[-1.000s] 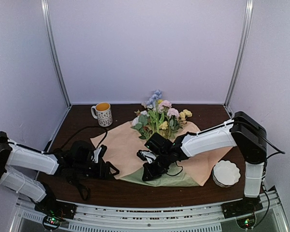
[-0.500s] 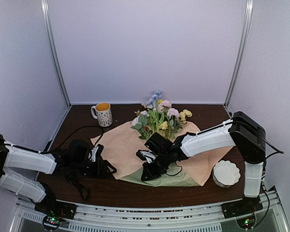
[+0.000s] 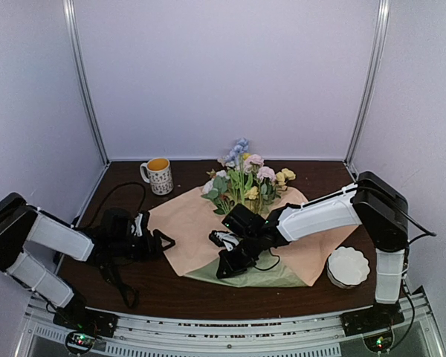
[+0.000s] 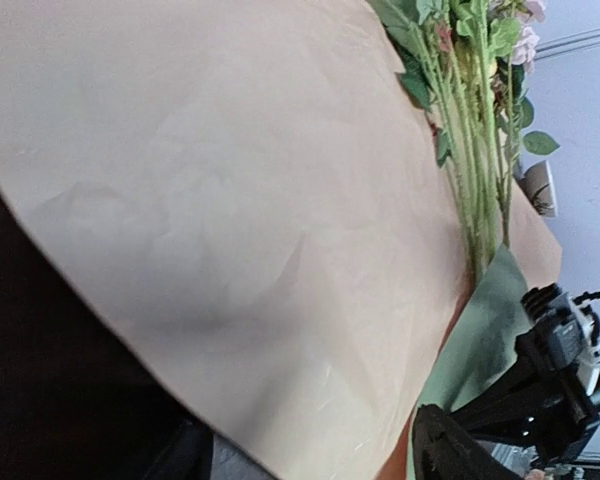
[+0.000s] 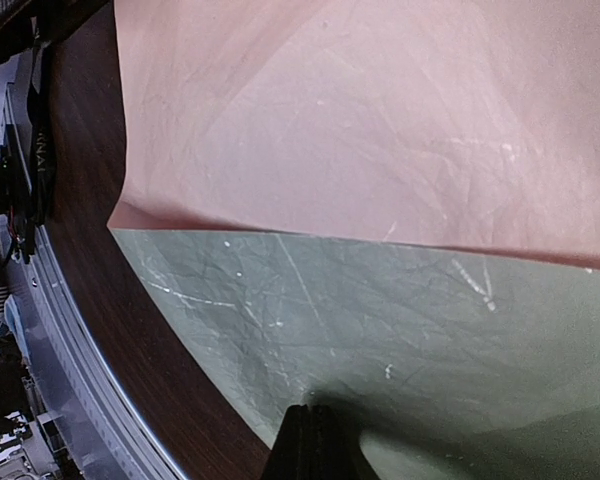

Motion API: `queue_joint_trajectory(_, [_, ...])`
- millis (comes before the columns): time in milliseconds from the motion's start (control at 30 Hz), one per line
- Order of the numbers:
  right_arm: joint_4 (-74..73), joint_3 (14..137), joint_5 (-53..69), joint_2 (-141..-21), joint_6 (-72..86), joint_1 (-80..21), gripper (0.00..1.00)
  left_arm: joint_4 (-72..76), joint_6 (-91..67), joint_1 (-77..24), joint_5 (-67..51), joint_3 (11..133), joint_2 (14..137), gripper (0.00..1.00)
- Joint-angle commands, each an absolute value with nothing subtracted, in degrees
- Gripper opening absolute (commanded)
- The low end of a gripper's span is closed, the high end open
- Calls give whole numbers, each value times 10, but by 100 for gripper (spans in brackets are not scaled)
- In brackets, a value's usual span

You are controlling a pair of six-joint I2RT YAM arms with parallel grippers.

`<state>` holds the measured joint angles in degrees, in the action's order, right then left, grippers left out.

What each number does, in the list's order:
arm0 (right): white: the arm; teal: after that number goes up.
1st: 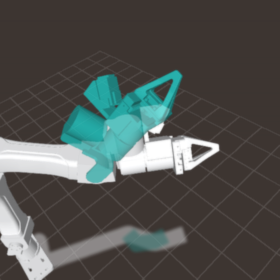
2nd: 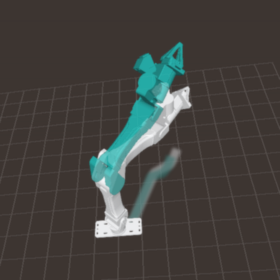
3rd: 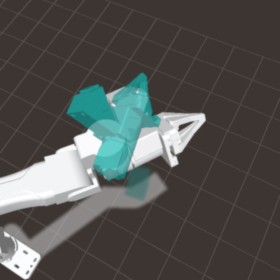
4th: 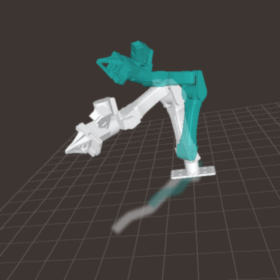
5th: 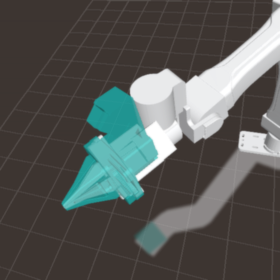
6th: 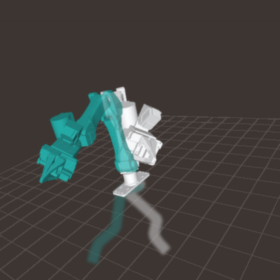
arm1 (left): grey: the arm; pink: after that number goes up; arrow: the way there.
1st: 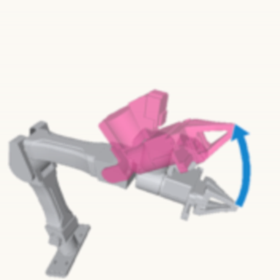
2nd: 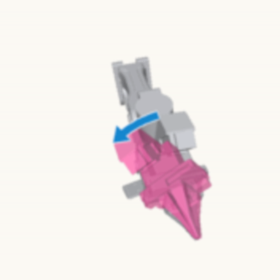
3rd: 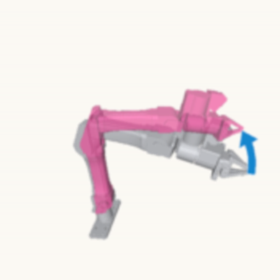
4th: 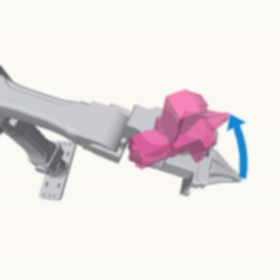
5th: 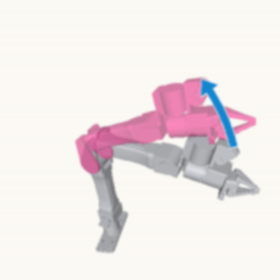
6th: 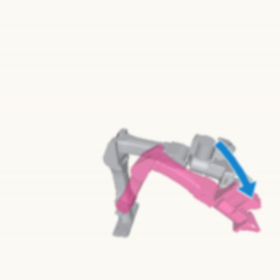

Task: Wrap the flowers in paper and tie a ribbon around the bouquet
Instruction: Pick up the one-fourth-folded wrapping paper from the center of the board.

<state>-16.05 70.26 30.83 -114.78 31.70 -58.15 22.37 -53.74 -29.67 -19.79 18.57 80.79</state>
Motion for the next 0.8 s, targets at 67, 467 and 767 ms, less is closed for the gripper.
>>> queue_joint_trajectory(67, [-171, 703, 287, -1165, 319, -581, 0, 352, -607, -296, -253, 157, 939, 65])
queue_joint_trajectory(467, [-170, 702, 287, -1171, 322, -581, 0, 350, -604, -307, -212, 135, 897, 31])
queue_joint_trajectory(767, [-159, 693, 290, -1170, 328, -580, 0, 274, -552, -343, -177, 195, 843, 0])
